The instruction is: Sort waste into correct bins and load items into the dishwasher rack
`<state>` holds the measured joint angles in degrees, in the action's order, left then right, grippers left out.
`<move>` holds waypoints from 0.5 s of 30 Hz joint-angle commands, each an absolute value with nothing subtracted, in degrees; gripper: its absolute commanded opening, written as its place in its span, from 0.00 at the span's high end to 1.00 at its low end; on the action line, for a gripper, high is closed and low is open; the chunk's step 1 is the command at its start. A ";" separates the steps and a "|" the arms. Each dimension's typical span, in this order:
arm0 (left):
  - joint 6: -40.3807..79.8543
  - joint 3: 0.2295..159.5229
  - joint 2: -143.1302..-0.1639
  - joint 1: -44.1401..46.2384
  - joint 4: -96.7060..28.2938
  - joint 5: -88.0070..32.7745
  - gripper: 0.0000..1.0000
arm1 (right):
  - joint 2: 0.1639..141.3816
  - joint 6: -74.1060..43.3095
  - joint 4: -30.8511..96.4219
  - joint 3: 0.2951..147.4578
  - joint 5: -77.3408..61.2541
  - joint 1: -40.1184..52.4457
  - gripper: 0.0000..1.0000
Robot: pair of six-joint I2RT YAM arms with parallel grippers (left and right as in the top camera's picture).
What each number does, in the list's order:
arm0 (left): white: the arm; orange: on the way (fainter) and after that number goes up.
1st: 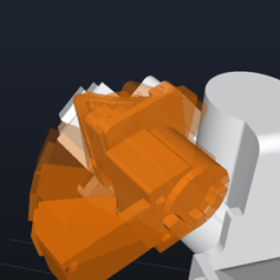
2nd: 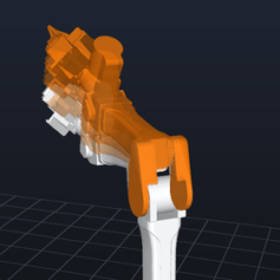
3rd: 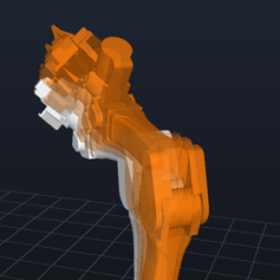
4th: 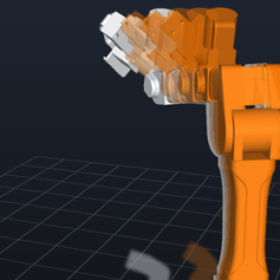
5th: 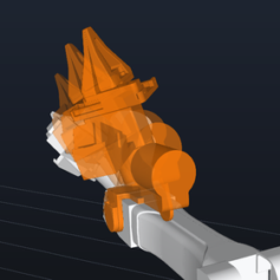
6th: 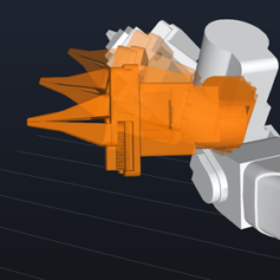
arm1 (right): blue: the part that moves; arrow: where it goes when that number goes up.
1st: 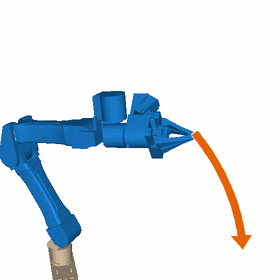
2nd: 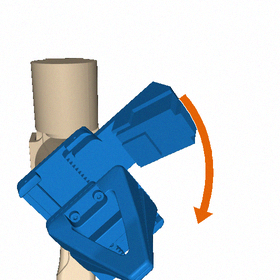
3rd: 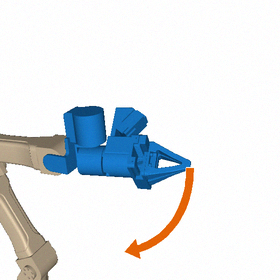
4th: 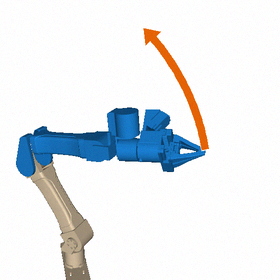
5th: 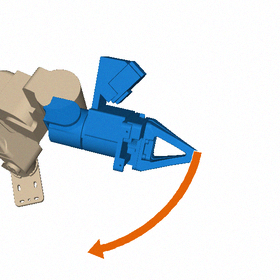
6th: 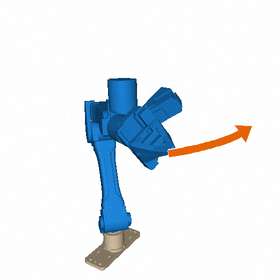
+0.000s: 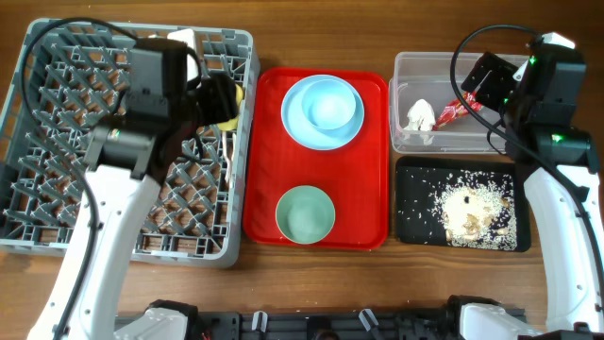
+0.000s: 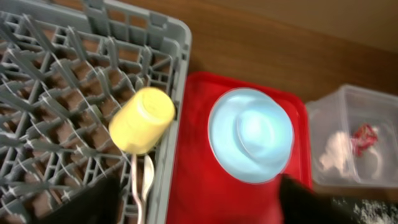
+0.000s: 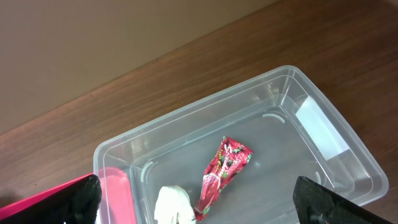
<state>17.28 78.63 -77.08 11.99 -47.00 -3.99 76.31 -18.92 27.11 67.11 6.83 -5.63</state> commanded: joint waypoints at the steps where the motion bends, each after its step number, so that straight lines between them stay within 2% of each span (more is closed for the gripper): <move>1: 17.39 78.87 -77.89 11.77 -49.04 -7.05 0.00 | 76.55 -18.06 27.05 67.16 6.37 -5.65 0.00; 3: 17.41 78.87 -78.19 11.77 -50.61 -9.45 0.02 | 76.55 -18.06 27.03 67.16 6.37 -5.65 0.00; 4: 17.41 78.87 -78.24 11.79 -52.05 -12.51 0.34 | 76.55 -18.06 27.05 67.16 6.37 -5.65 0.00; 5: 17.41 78.87 -78.30 11.88 -53.12 -15.25 0.41 | 76.55 -18.04 27.05 67.16 6.37 -5.65 0.00; 9: 19.00 77.52 -78.74 16.45 -54.65 -16.88 0.40 | 76.55 -18.06 27.03 67.16 6.37 -5.65 0.00; 12: 22.13 77.45 -79.79 19.88 -53.87 -11.66 0.32 | 76.55 -18.06 27.05 67.16 6.37 -5.65 0.00; 15: 26.89 77.45 -79.90 21.02 -51.99 -9.76 0.32 | 76.55 -18.06 27.03 67.16 6.37 -5.65 0.00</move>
<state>21.54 78.06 -79.44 20.27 -53.41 -12.64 76.31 -18.92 27.14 67.11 6.83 -5.63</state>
